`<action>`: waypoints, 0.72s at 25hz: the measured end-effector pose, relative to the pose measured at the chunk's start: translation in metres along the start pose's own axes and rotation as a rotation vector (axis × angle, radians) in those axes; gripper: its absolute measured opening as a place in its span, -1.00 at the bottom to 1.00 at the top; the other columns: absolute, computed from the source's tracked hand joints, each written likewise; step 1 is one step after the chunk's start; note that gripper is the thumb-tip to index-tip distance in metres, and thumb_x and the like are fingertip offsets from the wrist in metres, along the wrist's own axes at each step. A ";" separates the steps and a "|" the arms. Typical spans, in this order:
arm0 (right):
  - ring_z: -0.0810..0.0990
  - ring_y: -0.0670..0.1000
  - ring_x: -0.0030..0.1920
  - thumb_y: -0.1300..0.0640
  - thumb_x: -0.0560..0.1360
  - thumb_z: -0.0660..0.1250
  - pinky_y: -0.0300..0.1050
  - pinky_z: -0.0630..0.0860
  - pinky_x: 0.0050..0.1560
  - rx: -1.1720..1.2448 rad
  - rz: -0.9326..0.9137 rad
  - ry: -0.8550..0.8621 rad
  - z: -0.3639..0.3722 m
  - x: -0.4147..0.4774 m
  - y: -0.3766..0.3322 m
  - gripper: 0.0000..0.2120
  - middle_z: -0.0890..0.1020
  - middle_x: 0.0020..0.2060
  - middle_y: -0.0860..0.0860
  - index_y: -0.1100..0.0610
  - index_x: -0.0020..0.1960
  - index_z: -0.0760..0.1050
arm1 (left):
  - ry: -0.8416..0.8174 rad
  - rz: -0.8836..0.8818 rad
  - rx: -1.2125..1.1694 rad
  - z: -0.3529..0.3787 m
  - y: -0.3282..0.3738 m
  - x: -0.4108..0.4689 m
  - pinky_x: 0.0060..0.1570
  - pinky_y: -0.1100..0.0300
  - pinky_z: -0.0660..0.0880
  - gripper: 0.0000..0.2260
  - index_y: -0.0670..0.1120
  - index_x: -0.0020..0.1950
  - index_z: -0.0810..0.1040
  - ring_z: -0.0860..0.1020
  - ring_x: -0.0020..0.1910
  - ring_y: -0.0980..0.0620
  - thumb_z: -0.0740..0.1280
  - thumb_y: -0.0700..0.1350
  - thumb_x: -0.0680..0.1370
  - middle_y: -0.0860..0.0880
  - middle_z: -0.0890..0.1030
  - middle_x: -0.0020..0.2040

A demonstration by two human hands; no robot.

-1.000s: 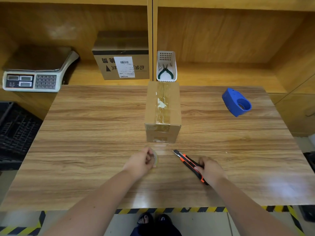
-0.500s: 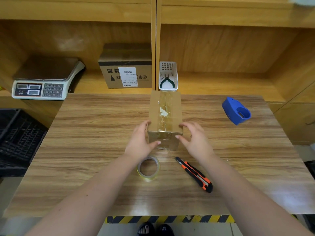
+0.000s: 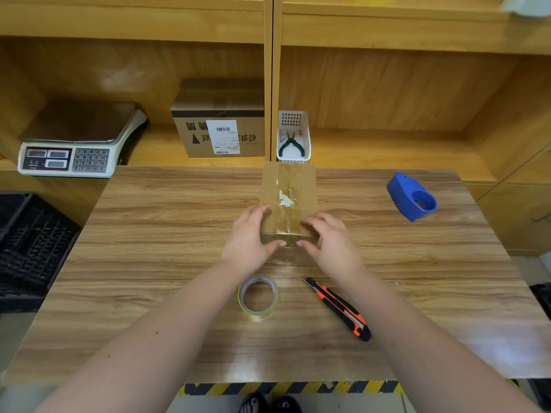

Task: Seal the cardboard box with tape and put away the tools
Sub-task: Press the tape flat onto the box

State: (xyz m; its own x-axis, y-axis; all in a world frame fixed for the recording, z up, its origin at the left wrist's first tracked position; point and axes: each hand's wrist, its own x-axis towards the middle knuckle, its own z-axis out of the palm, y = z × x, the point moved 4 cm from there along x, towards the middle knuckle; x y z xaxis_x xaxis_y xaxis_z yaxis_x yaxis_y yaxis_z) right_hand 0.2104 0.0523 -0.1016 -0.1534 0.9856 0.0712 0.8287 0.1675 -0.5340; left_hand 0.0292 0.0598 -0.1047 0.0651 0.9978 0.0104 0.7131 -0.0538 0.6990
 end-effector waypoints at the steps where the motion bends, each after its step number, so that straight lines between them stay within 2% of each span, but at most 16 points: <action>1: 0.32 0.02 0.31 -0.01 0.46 0.38 -0.06 0.27 0.32 -0.004 -0.006 0.000 0.000 0.001 -0.001 -0.54 0.46 0.28 -0.02 0.03 0.32 0.43 | -0.002 0.006 0.009 0.000 0.001 0.001 0.37 0.14 0.21 -0.28 0.03 0.45 0.29 0.27 0.43 -0.02 0.52 0.06 0.36 0.00 0.34 0.44; 6: 0.29 0.06 0.37 0.01 0.46 0.39 -0.01 0.24 0.39 -0.019 -0.028 -0.055 0.006 0.009 -0.002 -0.52 0.44 0.33 0.03 0.06 0.34 0.42 | -0.054 0.038 0.065 0.003 0.006 0.009 0.42 0.10 0.16 -0.28 0.02 0.46 0.30 0.21 0.49 -0.05 0.50 0.08 0.37 0.00 0.34 0.47; 11: 0.20 0.12 0.46 0.04 0.45 0.41 0.03 0.08 0.48 -0.009 -0.050 -0.089 0.014 0.017 -0.003 -0.46 0.39 0.39 0.10 0.16 0.37 0.39 | -0.167 0.080 0.112 0.013 0.005 0.018 0.53 0.00 -0.05 -0.24 0.00 0.52 0.23 0.01 0.56 -0.03 0.46 0.10 0.40 -0.03 0.22 0.55; 14: 0.16 0.12 0.49 0.04 0.45 0.40 -0.04 0.03 0.47 -0.010 -0.064 -0.101 0.019 0.021 -0.001 -0.45 0.38 0.40 0.11 0.21 0.36 0.38 | -0.188 0.101 0.105 0.018 0.002 0.022 0.52 0.09 -0.11 -0.26 0.00 0.53 0.21 -0.03 0.56 0.01 0.45 0.09 0.43 -0.02 0.15 0.57; 18: 0.21 0.13 0.47 0.01 0.44 0.41 -0.07 0.08 0.44 -0.021 -0.088 -0.075 0.022 0.024 0.004 -0.47 0.42 0.38 0.10 0.21 0.33 0.42 | -0.176 0.123 0.127 0.020 -0.005 0.024 0.51 0.13 -0.06 -0.33 0.04 0.50 0.27 -0.03 0.56 0.07 0.41 0.13 0.45 0.04 0.12 0.57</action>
State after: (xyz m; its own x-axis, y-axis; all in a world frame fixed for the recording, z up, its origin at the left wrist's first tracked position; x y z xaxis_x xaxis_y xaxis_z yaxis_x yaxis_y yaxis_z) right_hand 0.1982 0.0756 -0.1203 -0.2652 0.9627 0.0531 0.8214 0.2544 -0.5105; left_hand 0.0409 0.0830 -0.1221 0.2699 0.9619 -0.0428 0.7733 -0.1901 0.6049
